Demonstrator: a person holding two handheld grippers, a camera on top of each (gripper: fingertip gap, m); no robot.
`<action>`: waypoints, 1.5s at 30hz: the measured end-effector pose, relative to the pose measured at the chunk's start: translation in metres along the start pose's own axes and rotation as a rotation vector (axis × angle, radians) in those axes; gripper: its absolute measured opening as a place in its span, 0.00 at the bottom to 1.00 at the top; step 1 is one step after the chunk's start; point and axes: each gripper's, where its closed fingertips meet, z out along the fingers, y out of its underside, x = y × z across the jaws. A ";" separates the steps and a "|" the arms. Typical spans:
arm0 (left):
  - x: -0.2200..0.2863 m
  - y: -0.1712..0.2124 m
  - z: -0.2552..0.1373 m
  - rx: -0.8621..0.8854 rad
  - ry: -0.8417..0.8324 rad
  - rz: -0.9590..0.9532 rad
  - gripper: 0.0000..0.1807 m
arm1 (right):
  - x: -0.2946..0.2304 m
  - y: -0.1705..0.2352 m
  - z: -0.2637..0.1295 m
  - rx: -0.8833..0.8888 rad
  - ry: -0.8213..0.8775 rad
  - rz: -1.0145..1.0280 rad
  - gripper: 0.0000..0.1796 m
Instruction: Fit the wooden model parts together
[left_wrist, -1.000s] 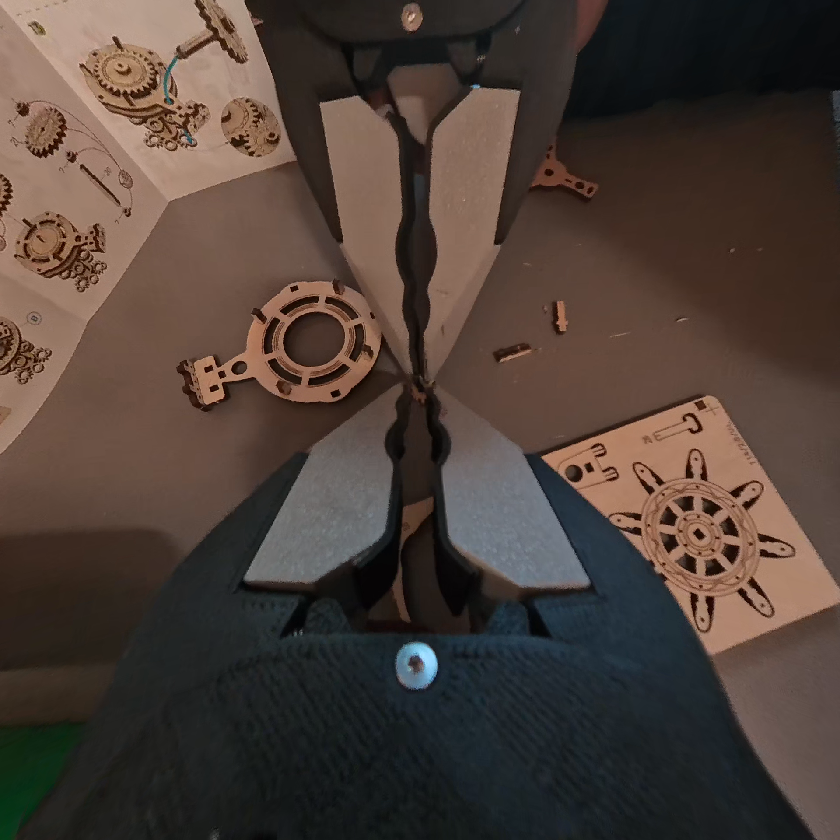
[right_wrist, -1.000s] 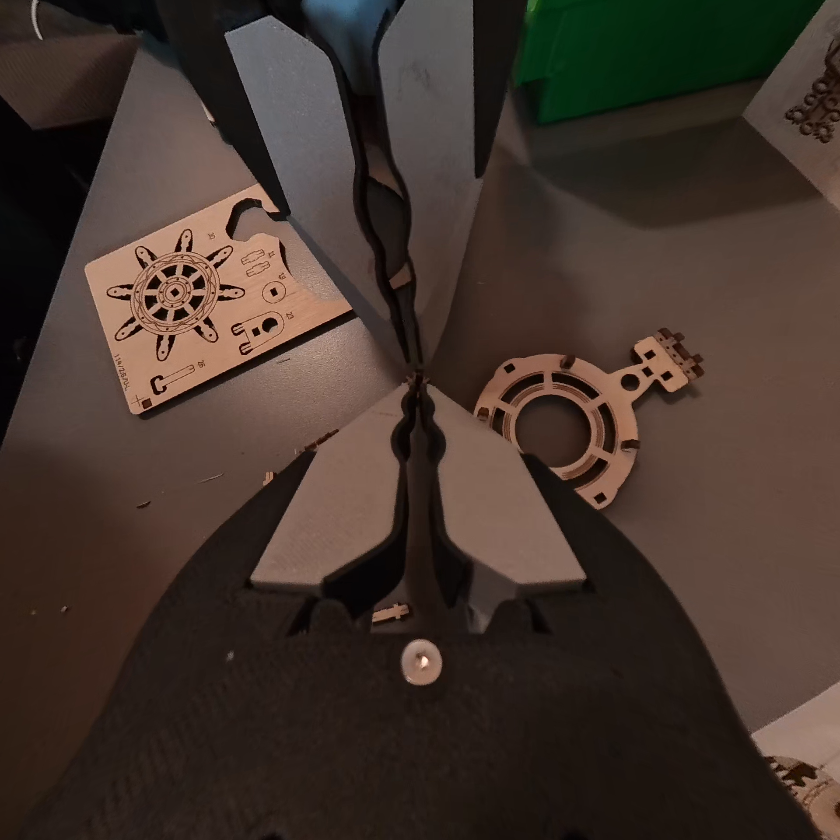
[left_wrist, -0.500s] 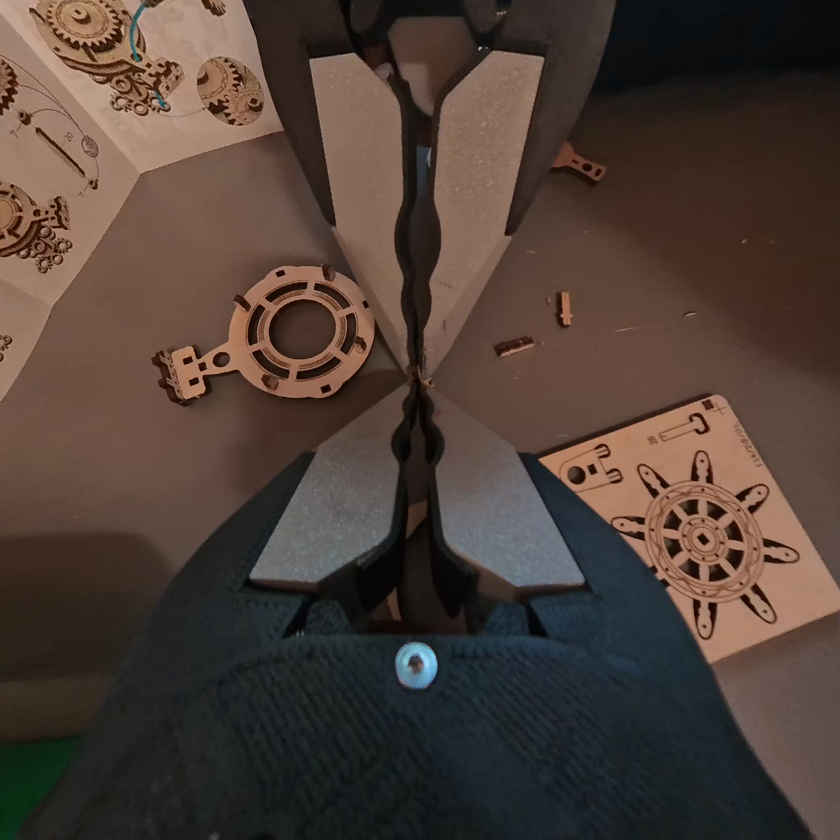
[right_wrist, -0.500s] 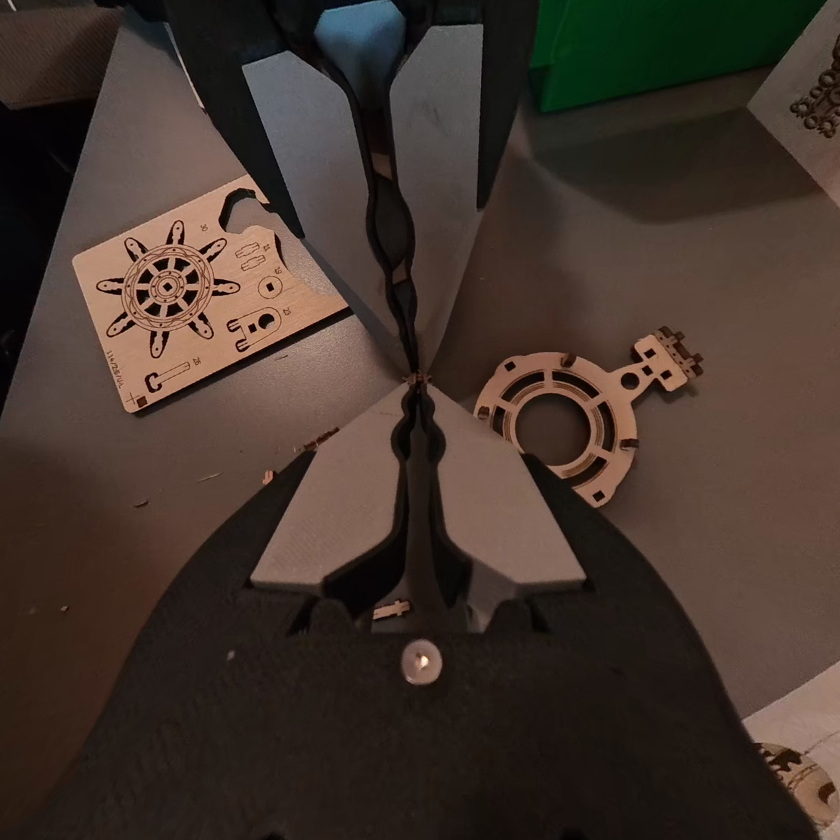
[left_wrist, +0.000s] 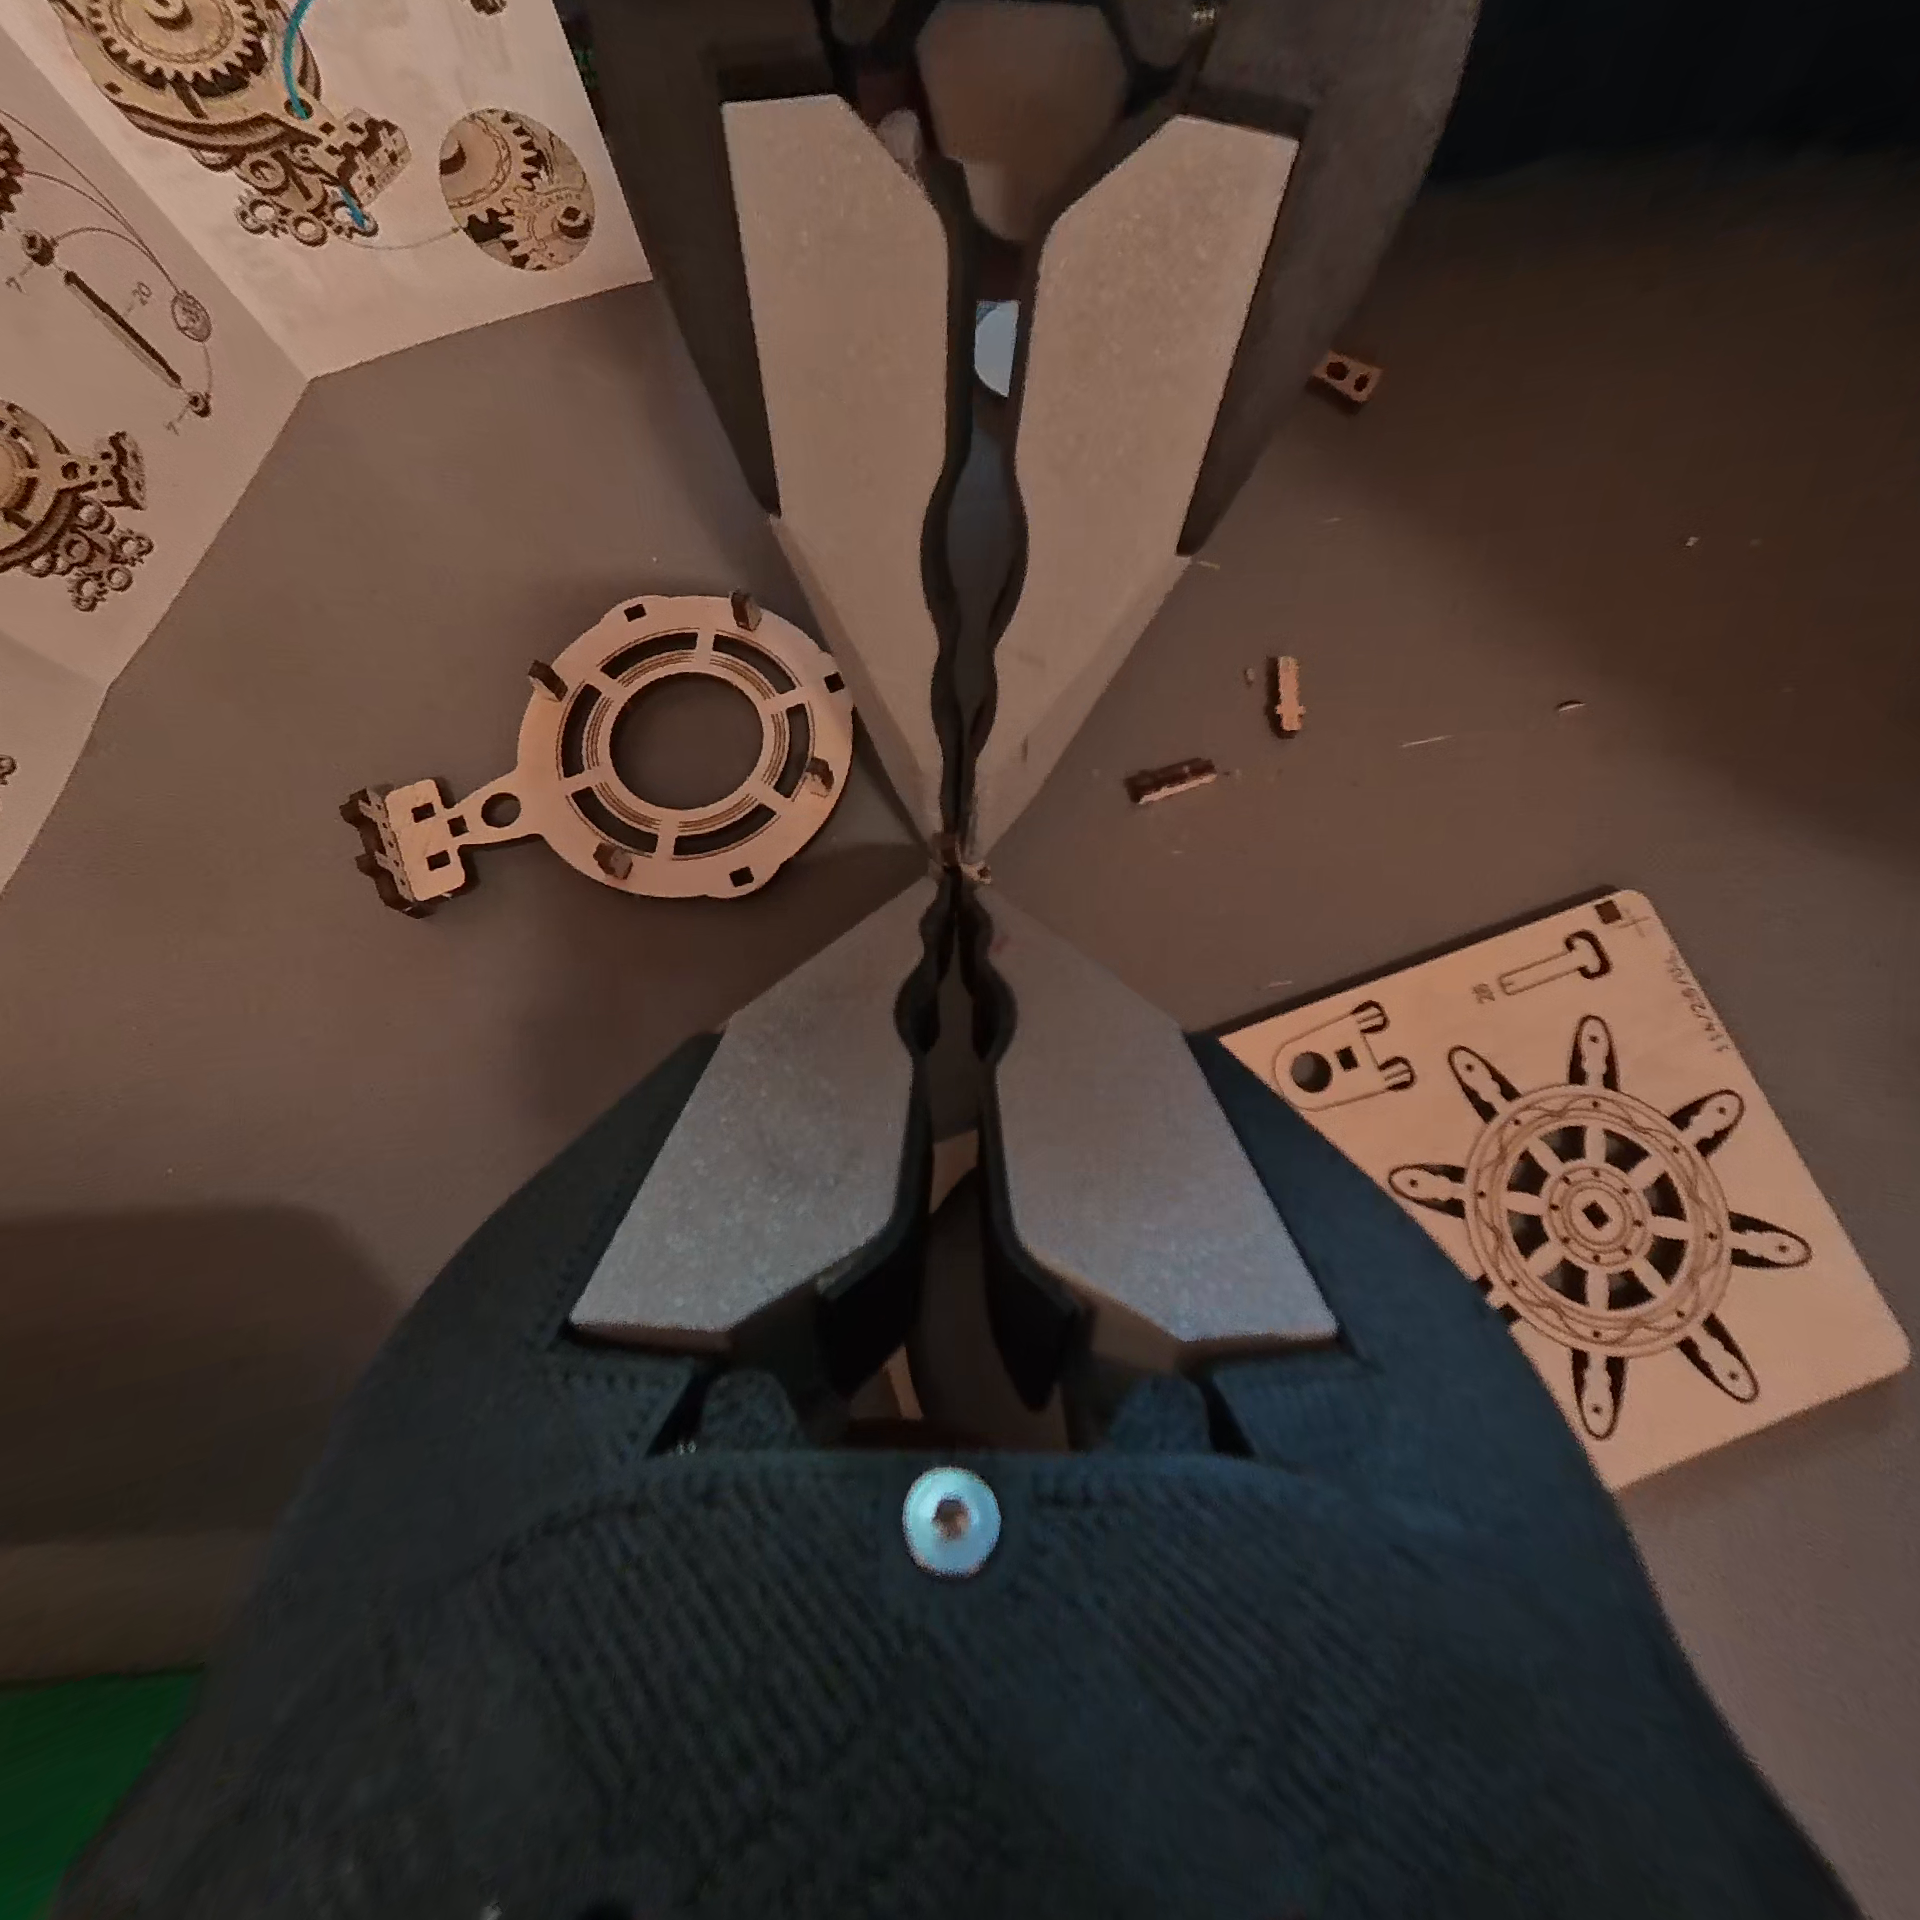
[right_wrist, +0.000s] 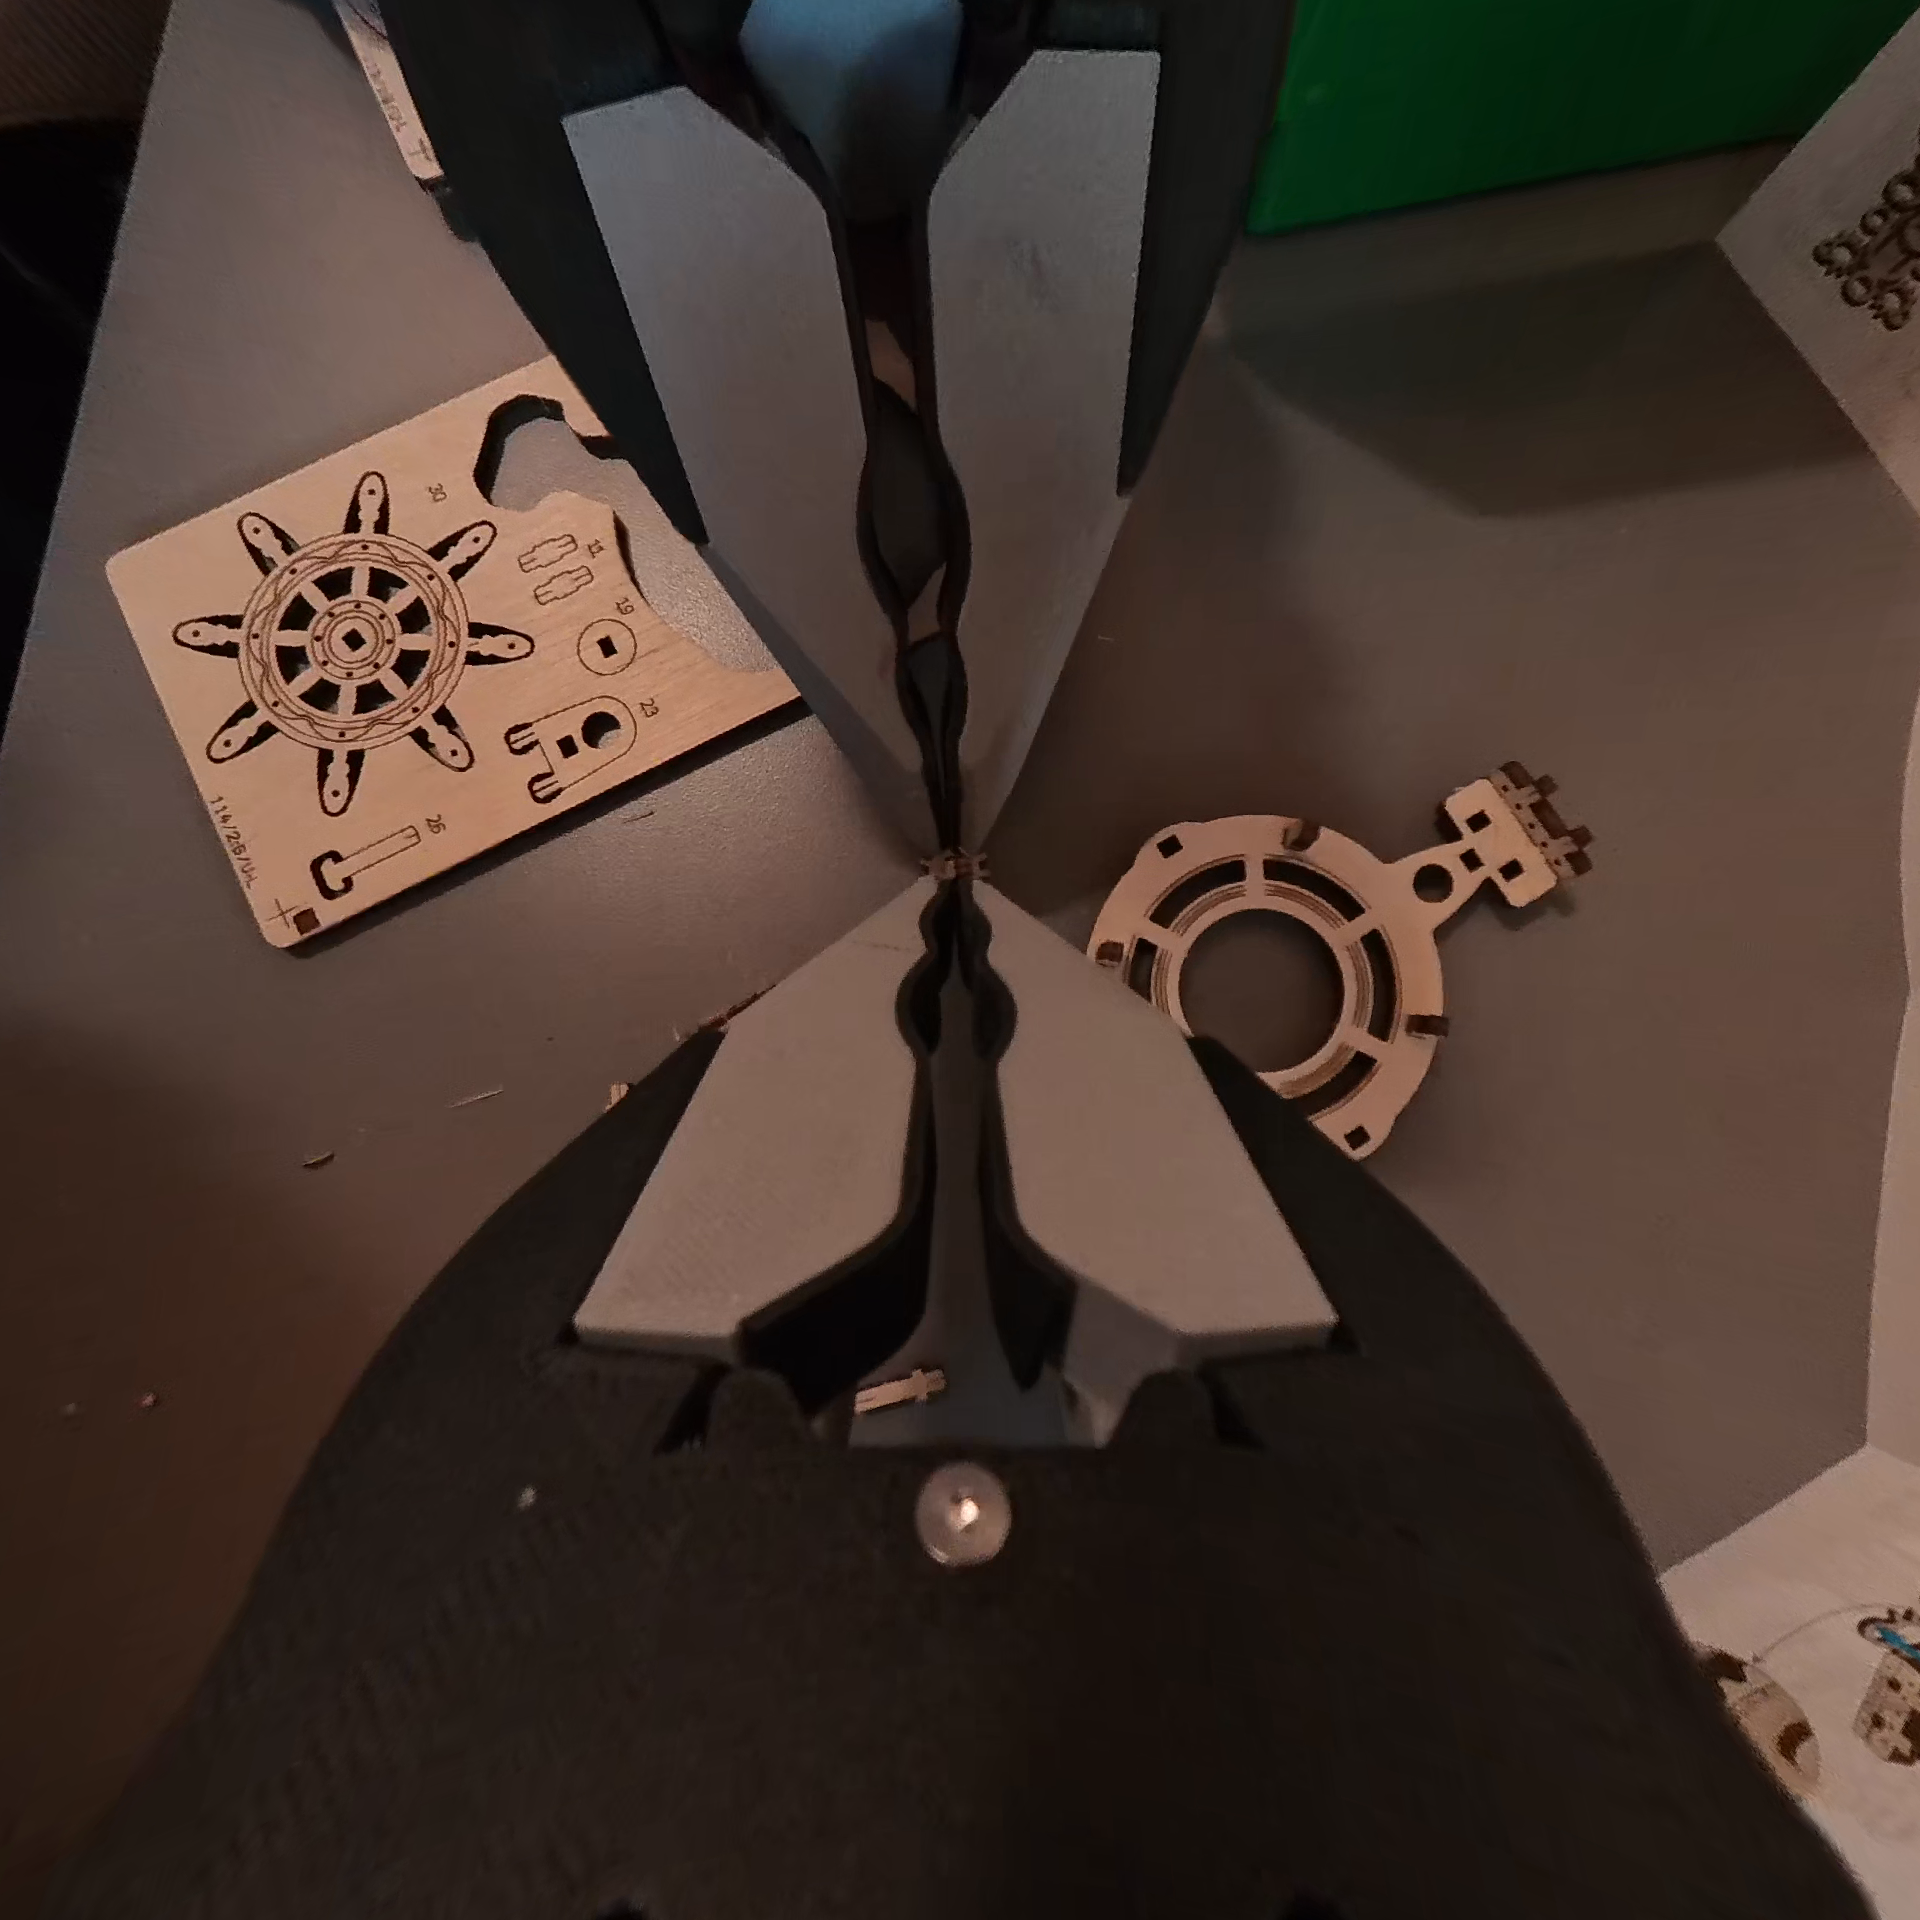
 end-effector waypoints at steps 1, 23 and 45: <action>0.000 0.000 0.000 -0.004 -0.003 0.001 0.00 | 0.000 0.000 0.000 -0.008 0.004 -0.002 0.00; 0.000 -0.006 -0.006 0.046 0.034 -0.051 0.01 | -0.002 0.002 0.002 -0.018 0.014 -0.023 0.00; 0.001 -0.007 -0.005 0.054 0.034 -0.031 0.00 | 0.000 0.001 -0.004 0.008 0.022 -0.016 0.00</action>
